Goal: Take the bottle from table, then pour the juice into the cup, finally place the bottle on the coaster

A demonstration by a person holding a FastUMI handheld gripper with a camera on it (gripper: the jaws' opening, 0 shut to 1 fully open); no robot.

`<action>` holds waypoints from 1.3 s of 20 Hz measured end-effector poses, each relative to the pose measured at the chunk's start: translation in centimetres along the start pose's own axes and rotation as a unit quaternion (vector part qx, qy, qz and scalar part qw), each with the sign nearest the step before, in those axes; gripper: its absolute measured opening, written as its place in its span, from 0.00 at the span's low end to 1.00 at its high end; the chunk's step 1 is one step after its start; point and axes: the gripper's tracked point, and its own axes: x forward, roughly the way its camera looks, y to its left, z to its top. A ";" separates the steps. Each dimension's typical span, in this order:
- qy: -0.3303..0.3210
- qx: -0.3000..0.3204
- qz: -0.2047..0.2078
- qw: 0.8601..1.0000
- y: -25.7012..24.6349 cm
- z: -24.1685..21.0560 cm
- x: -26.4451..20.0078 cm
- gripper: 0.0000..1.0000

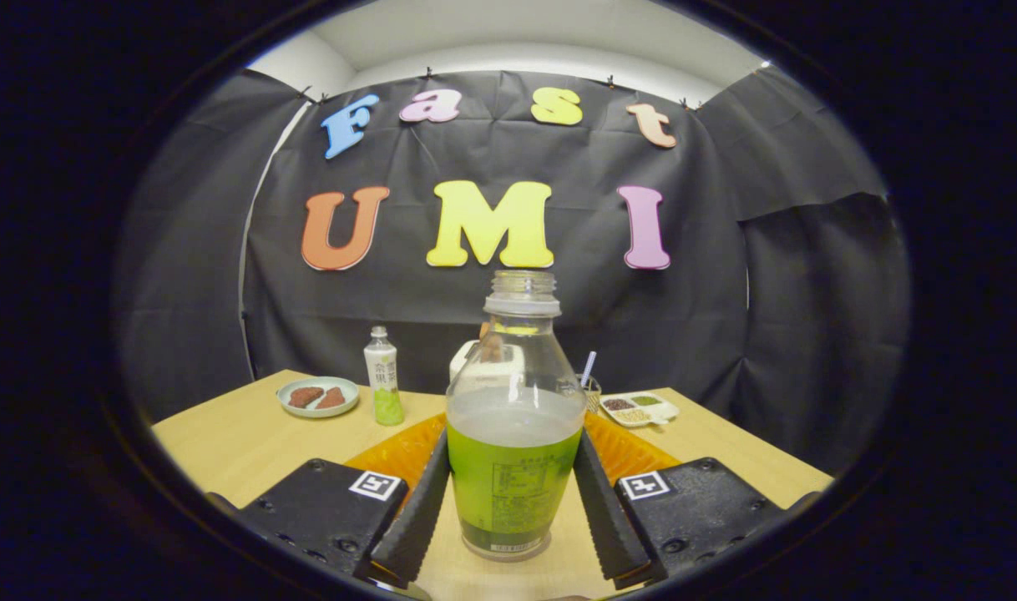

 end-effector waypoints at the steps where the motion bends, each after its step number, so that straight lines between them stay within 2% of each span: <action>1: 0.008 -0.002 0.005 1.000 0.2 -0.7 0.6 0.81; 10: 0.033 -0.014 -0.006 0.999 0.0 -6.8 4.3 0.81; 17: 0.021 -0.002 -0.001 1.000 0.0 -6.8 4.2 0.81; 22: 0.032 0.010 0.019 0.999 0.8 -7.5 4.1 0.84; 26: 0.014 0.008 0.011 1.000 0.6 -6.1 2.8 0.97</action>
